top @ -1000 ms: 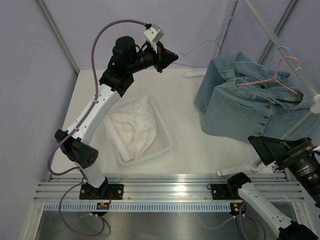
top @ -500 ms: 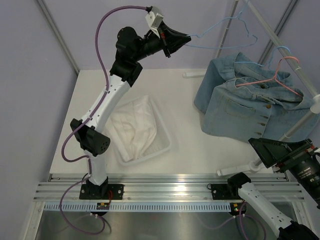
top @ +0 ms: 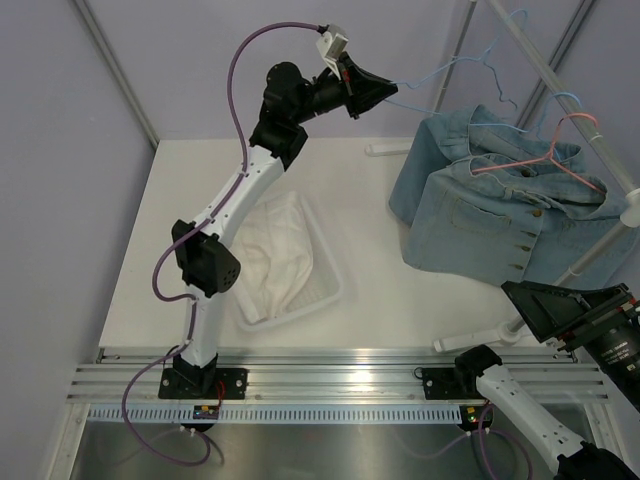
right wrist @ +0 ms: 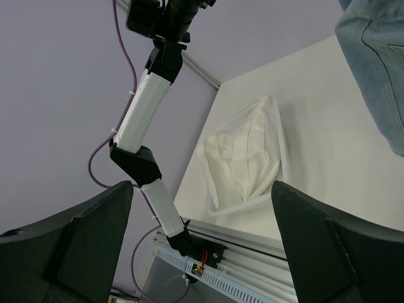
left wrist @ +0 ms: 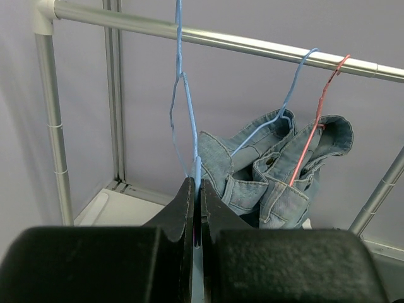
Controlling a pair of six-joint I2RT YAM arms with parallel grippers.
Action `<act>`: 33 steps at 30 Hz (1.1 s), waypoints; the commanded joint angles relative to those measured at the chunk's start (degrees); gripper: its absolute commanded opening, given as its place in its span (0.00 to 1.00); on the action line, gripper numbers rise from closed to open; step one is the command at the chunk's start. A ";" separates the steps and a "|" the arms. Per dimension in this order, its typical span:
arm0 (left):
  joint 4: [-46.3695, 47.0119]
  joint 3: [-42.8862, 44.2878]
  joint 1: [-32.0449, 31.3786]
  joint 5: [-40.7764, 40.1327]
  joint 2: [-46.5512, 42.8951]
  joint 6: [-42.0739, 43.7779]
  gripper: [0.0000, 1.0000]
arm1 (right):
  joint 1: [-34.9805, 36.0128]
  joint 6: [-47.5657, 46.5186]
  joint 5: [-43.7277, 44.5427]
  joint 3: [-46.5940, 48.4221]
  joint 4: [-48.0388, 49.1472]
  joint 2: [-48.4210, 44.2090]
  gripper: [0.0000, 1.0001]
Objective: Remove the skirt from the hanger
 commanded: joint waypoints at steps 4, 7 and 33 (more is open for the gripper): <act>2.01 7.28 -0.35 0.17 2.98 -1.22 0.00 | 0.19 0.50 0.83 0.32 -0.13 0.15 0.99; 1.31 5.71 -0.26 -0.62 2.63 -1.04 0.21 | 0.19 0.32 0.75 0.24 0.13 0.41 0.99; -11.97 -12.16 -6.15 22.99 -10.93 13.73 0.87 | 0.19 -0.64 4.00 -0.47 1.54 0.24 0.99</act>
